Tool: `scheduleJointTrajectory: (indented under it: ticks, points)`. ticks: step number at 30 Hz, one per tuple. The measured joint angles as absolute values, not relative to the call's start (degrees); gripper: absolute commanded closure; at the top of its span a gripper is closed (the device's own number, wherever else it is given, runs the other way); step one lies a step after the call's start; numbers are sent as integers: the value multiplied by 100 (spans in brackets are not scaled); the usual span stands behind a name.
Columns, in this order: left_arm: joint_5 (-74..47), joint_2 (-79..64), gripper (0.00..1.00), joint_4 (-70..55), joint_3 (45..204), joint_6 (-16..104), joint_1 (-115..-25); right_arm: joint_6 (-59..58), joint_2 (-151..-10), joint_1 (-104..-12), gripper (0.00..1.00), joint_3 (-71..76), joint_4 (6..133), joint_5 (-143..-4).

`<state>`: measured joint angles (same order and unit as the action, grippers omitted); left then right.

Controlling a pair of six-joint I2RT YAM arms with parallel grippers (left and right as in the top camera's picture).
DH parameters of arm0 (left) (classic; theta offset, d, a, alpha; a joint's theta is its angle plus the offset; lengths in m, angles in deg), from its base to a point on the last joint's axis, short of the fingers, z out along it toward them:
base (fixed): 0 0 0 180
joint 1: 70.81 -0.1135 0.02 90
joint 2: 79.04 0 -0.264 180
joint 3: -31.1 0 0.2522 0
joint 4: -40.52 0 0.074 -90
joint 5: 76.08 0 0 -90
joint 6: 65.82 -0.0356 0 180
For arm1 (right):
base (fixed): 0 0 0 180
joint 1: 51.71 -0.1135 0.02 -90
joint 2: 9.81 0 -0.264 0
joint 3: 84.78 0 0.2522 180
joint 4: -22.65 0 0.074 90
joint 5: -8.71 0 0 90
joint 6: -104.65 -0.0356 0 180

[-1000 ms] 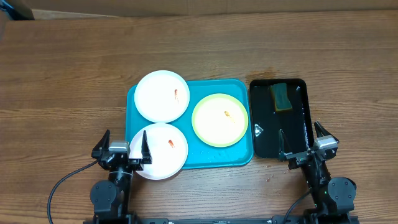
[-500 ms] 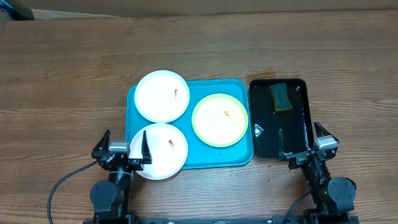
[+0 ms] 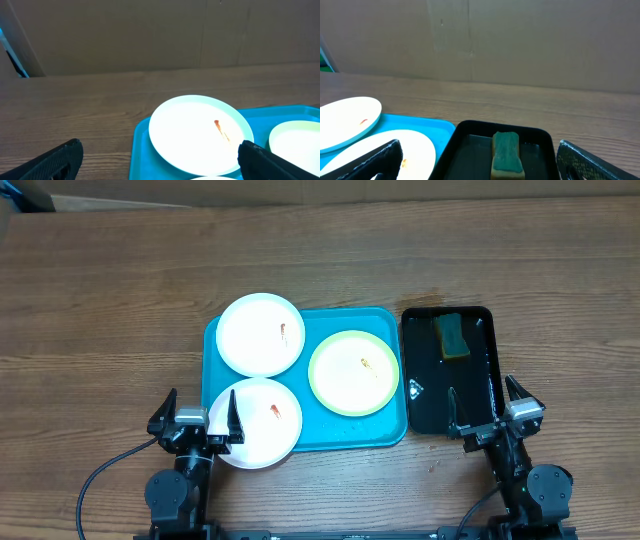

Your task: Clean dirty plates on tray and stack at the side

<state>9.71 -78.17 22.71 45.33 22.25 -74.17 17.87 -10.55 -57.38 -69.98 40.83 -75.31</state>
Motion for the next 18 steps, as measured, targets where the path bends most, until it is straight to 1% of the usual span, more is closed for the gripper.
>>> scheduleJointTrajectory:
  ticks: [18]
  points:
    - [1019,-7817,0,2325,4533,2209,-7417,1783,-1055,-5738,0,-6998,4027,-7529]
